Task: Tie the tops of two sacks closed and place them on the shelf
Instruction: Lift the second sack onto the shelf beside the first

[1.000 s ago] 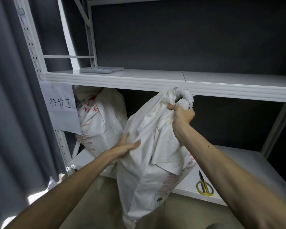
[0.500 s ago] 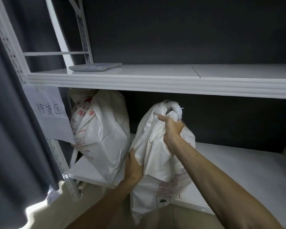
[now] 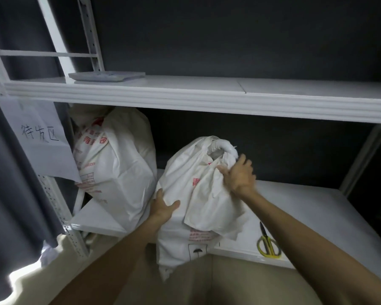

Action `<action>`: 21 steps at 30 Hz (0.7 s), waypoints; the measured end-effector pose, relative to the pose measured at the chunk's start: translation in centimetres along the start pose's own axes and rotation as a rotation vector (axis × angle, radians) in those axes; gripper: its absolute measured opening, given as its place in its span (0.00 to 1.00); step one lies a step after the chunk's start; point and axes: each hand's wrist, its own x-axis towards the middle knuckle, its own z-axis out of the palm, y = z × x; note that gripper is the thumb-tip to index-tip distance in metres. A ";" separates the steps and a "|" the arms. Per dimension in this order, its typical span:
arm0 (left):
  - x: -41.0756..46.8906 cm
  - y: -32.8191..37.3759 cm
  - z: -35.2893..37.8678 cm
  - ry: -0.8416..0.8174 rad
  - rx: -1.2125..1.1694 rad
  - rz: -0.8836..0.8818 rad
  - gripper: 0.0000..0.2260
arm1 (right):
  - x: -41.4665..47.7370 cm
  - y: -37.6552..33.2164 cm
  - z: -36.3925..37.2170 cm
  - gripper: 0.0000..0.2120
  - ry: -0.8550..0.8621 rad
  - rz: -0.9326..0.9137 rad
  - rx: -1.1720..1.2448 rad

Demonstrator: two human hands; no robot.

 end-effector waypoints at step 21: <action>5.1 -0.5 -0.1 0.148 -0.014 -0.070 0.36 | -2.2 2.2 14.3 0.72 -0.445 -0.133 0.227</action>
